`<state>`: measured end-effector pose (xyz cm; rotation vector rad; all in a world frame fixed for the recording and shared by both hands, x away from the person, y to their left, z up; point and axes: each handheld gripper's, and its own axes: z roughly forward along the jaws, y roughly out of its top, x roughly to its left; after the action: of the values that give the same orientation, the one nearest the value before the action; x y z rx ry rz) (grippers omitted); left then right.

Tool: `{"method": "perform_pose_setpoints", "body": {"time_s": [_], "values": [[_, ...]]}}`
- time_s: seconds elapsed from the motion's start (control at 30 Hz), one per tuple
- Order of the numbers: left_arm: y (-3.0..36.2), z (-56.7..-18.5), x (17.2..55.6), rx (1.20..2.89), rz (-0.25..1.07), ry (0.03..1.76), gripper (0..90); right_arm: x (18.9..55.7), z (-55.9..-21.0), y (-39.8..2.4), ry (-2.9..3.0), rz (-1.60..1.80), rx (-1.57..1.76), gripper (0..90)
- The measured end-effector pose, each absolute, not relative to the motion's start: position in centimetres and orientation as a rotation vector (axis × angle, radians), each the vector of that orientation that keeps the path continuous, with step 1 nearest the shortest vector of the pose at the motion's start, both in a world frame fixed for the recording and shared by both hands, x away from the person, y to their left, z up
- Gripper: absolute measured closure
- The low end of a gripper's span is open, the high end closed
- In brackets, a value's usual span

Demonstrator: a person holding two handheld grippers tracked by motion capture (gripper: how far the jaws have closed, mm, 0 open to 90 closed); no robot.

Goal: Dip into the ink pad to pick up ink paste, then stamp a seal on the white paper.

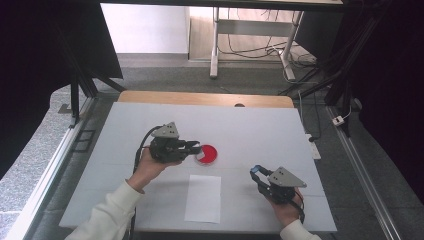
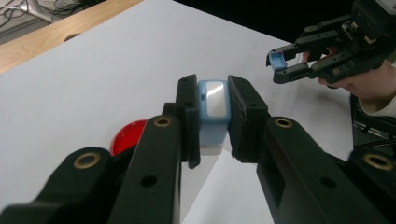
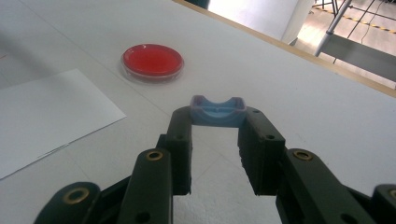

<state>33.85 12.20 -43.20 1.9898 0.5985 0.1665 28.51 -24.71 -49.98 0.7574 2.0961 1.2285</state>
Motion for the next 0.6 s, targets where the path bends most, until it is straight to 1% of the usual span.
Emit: {"method": "perform_pose_setpoints", "body": {"time_s": [0.6], "values": [[12.24, -43.21, 33.27, 1.994, 0.159, 0.587, 75.2, 28.5, -49.94, -24.73, 2.096, 1.226, 0.757, 65.5]]}}
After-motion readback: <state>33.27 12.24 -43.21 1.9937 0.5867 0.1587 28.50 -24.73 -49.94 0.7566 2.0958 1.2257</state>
